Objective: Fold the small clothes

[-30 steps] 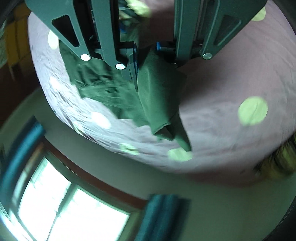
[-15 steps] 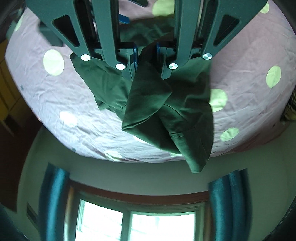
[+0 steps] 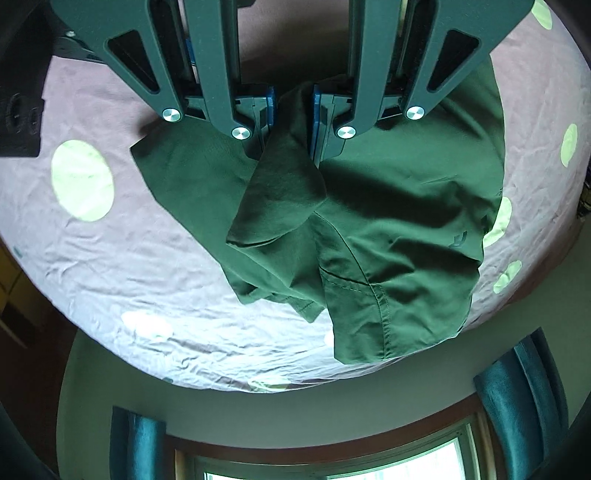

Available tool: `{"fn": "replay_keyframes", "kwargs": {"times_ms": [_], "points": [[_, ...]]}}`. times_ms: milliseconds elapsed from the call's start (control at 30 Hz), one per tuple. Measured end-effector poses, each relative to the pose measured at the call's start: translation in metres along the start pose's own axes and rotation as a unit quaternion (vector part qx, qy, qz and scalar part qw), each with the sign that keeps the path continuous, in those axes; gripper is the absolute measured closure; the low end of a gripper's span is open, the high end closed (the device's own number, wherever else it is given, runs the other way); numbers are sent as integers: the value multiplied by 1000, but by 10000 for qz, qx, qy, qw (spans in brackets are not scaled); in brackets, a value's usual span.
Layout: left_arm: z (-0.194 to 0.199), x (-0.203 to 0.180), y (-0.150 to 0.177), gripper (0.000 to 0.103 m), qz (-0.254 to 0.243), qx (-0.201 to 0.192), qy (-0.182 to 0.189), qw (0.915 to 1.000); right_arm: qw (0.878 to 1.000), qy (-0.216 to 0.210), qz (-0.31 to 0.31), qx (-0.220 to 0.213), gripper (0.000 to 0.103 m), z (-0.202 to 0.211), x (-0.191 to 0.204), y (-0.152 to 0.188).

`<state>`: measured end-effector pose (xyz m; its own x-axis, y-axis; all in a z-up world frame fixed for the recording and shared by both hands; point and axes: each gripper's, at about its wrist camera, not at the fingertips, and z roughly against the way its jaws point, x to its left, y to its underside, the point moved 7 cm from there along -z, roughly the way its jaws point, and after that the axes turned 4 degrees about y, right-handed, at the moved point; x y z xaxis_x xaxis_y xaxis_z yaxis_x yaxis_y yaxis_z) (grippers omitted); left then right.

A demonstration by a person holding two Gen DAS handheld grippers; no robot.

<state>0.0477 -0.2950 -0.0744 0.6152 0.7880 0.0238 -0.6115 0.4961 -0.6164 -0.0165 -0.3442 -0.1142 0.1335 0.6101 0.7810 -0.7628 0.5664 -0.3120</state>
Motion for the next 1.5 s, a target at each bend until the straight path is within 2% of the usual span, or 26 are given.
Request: {"fn": "replay_keyframes", "kwargs": {"times_ms": [100,167,300,400,467,500,567,667,800,867,933,1100,1133,1167,1200,1233,1400,1500], "points": [[7,-1,-1,88,33,-167,-26,9999,10000,-58,-3,28,38,4,0,-1],[19,0,0,82,22,-349,-46,9994,9999,-109,-64,45,37,8,0,-4],[50,-3,9,64,71,-619,257,9977,9999,-95,-122,24,37,12,-4,-5],[84,8,25,47,316,-966,451,9938,10000,-38,-79,-4,37,22,-3,-6],[99,22,36,44,455,-1106,489,9916,9999,-81,-67,-65,37,29,2,-9],[107,34,45,44,532,-1171,443,9907,9999,-82,-59,-99,37,32,4,-11],[113,58,63,43,603,-1261,106,9901,9996,-202,-55,-171,35,40,11,-17],[104,88,86,42,624,-1148,-369,9907,9991,-345,-108,-213,31,45,23,-33],[80,120,102,42,907,-763,-653,9908,9991,-278,-220,-218,29,34,32,-74],[67,132,104,42,1055,-667,-801,9889,9993,-210,-298,-76,29,20,34,-91],[58,137,106,42,1181,-533,-775,9885,9994,-33,-315,111,29,4,37,-103],[43,149,109,42,1474,-367,-613,9865,9962,537,89,685,29,-37,46,-115],[41,149,109,42,1494,-346,-607,9863,9940,705,200,815,31,-45,45,-114],[39,150,109,42,1510,-314,-593,9862,9921,859,293,865,40,-51,44,-114],[38,148,110,41,1523,-301,-597,9861,9905,956,402,905,81,-53,44,-112],[37,148,110,40,1531,-291,-596,9860,9898,1025,568,811,91,-50,48,-114],[44,146,107,35,1518,-463,-439,9864,9914,576,1175,11,94,1,78,-116],[47,135,101,34,1351,-594,-214,9888,9924,681,974,-326,95,26,44,-112]]}}
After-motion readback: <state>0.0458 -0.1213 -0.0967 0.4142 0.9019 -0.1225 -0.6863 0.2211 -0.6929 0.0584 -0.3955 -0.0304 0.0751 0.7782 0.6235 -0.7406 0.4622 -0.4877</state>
